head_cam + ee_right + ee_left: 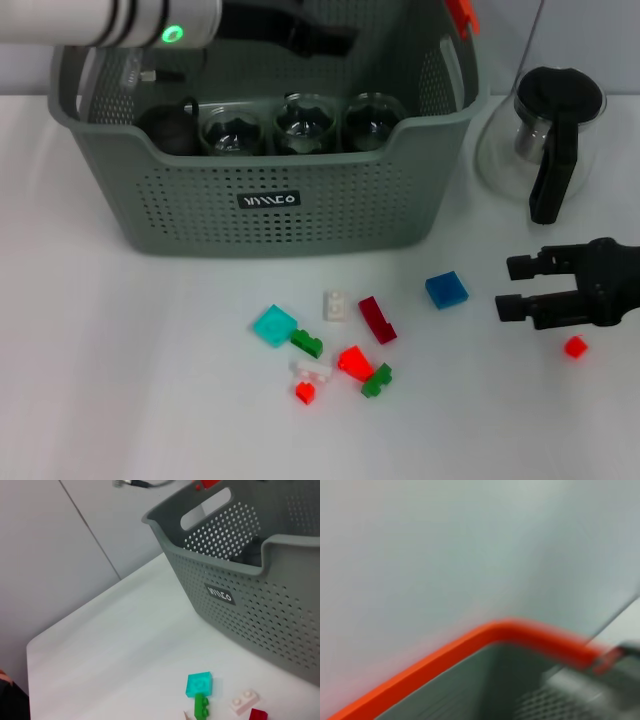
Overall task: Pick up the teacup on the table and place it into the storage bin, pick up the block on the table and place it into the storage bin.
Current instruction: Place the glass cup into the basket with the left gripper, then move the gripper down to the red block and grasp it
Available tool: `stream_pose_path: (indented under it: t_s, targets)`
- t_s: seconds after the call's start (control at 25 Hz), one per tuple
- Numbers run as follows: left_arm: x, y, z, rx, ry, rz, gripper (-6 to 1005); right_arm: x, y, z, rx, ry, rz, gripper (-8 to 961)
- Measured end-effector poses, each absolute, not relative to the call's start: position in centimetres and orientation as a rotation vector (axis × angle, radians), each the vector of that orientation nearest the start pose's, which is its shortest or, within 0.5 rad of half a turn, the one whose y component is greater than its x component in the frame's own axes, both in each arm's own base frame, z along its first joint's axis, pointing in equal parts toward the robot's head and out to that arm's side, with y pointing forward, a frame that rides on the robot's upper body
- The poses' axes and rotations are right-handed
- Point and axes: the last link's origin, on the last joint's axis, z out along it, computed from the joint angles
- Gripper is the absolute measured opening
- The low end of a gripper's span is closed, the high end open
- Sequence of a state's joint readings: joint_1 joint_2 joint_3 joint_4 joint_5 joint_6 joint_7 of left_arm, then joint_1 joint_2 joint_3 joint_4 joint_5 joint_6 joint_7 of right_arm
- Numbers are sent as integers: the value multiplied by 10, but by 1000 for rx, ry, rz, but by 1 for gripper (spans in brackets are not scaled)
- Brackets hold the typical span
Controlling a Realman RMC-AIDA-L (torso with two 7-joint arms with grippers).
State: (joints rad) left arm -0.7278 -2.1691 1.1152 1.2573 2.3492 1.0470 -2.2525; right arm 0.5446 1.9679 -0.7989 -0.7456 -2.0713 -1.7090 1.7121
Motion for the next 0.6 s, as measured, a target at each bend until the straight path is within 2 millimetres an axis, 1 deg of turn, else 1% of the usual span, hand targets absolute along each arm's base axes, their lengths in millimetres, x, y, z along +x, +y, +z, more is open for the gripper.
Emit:
stream_pose_path:
  t_s: [0.04,0.12,0.16,0.2,0.24,0.28,0.36,0.44,0.48,0.52,0.56,0.6]
  targets:
    - [-98,426,27,-2439,-563,-367,695,263,327,39,-2893,896,500,821]
    - [-91,400,38,-2544,-537,-492,744,262,326,45,-2902,887,506,821]
    - [-90,384,42,-2614,-501,-556,769,262,326,48,-2905,885,506,821]
    - [-91,366,44,-2704,-442,-615,771,263,326,52,-2906,884,503,821]
    - [-92,355,46,-2768,-397,-651,773,264,326,55,-2906,884,498,821]
    - [-94,339,46,-2859,-323,-696,775,265,325,58,-2906,885,492,820]
    - [-108,312,42,-3029,-218,-767,779,268,323,63,-2914,888,476,820]
    - [-127,295,34,-3133,-193,-814,775,272,321,66,-2926,884,442,820]
    - [-139,287,28,-3168,-198,-840,773,274,320,66,-2932,880,422,820]
    - [-139,287,28,-3168,-198,-840,772,277,320,67,-2936,878,388,820]
    - [-165,280,15,-3164,-220,-849,771,279,319,66,-2941,878,355,820]
    - [-172,280,12,-3151,-214,-843,770,282,319,66,-2944,883,317,820]
